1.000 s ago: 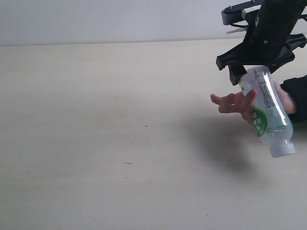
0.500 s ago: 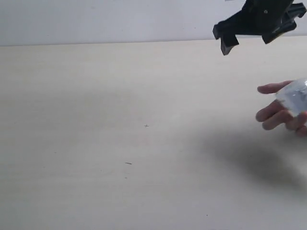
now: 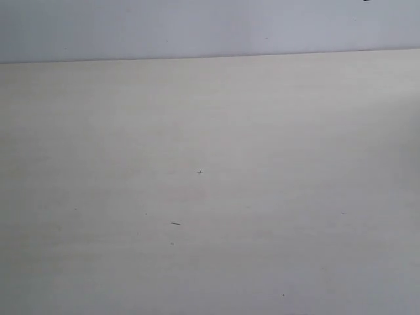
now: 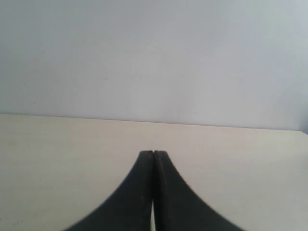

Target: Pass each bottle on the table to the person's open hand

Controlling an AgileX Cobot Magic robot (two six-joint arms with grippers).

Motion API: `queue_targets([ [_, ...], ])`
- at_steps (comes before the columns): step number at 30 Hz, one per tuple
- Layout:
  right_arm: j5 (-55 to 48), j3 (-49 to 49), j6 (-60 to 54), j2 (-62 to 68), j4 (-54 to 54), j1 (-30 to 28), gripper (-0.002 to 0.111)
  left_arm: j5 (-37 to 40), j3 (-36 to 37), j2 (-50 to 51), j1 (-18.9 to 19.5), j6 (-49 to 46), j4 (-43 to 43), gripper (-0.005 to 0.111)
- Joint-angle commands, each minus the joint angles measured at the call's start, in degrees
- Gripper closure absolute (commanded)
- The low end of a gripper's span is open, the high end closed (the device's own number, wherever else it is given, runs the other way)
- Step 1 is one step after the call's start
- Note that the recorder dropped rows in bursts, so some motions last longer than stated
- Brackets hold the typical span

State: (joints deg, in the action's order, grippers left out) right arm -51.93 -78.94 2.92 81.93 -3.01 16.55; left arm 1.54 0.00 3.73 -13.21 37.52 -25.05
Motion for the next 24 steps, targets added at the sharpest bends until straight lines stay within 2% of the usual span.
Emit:
queue_targets([
  [1, 6.6, 12.5, -4.1, -13.2, 2.4, -0.2, 0.108, -0.4, 0.0, -0.4, 0.1, 0.3, 0.4, 0.107],
  [5, 13.9, 30.6, -6.4, -32.9, 5.8, -0.2, 0.108, -0.4, 0.0, -0.4, 0.1, 0.3, 0.4, 0.107],
  [9, 15.7, 40.4, -6.4, -45.5, 5.8, -0.2, 0.108, -0.4, 0.0, -0.4, 0.1, 0.3, 0.4, 0.107],
  [16, 13.2, 40.9, -5.9, -55.6, 6.1, -0.2, 0.108, -0.4, 0.0, -0.4, 0.1, 0.3, 0.4, 0.107],
  [24, 13.2, 40.9, -5.9, -56.5, 6.1, -0.2, 0.108, -0.4, 0.0, -0.4, 0.1, 0.3, 0.4, 0.107],
])
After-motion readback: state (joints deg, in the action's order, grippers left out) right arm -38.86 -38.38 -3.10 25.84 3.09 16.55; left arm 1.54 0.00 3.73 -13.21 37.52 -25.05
